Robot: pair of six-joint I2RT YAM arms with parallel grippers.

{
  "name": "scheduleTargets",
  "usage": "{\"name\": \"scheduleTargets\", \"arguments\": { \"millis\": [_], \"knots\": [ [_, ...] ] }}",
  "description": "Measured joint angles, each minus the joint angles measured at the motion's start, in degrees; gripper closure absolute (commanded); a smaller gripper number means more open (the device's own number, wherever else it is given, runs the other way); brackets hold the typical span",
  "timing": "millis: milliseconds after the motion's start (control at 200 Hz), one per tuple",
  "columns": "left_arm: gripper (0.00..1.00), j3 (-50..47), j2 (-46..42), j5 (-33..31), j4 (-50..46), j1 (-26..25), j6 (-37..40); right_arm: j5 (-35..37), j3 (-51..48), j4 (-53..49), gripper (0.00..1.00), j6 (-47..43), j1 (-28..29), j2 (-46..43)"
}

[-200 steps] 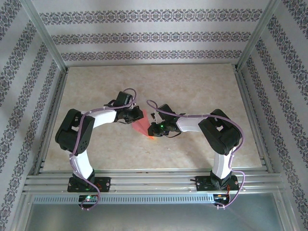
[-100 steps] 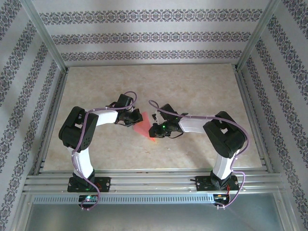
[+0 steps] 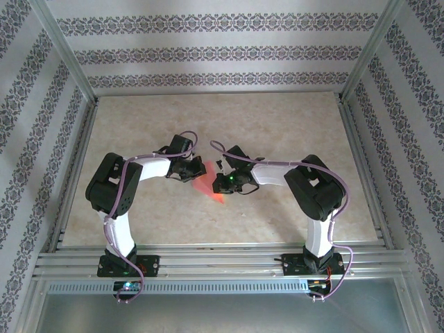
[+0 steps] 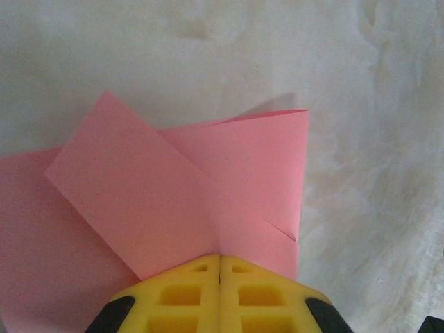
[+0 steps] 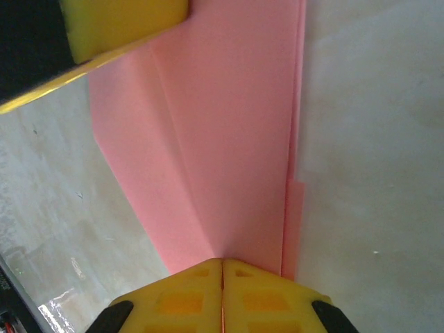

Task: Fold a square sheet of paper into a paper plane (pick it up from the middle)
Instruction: Fourth fold the wing at the center of the table.

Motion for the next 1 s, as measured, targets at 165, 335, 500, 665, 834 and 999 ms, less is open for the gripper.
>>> {"name": "scheduleTargets", "arguments": {
  "millis": [165,335,500,665,834,999],
  "knots": [
    [0.97,2.7,0.9,-1.1,-4.3,-0.3,-0.9,0.2,-1.7,0.3,0.92,-0.6,0.0,-1.4],
    [0.97,5.2,1.8,-2.6,-8.3,-0.8,-1.2,0.2,-2.9,-1.2,0.91,-1.5,0.1,-2.7],
    [0.97,6.8,2.4,-3.3,-10.4,-1.1,-1.6,0.4,-4.0,-2.1,0.92,-2.5,0.8,-3.7],
    [0.97,7.2,2.6,-3.3,-11.2,-1.2,-2.1,0.7,-5.9,-2.0,0.92,-2.5,1.1,-5.3],
    [0.97,7.2,2.6,-3.3,-11.2,-1.2,-2.1,0.9,-8.3,-2.4,0.92,-2.6,1.2,-7.4],
    [0.97,7.2,2.6,-3.3,-11.2,-1.2,-2.1,0.9,-9.4,-4.3,0.91,-3.3,1.2,-8.8]
  ]
}}
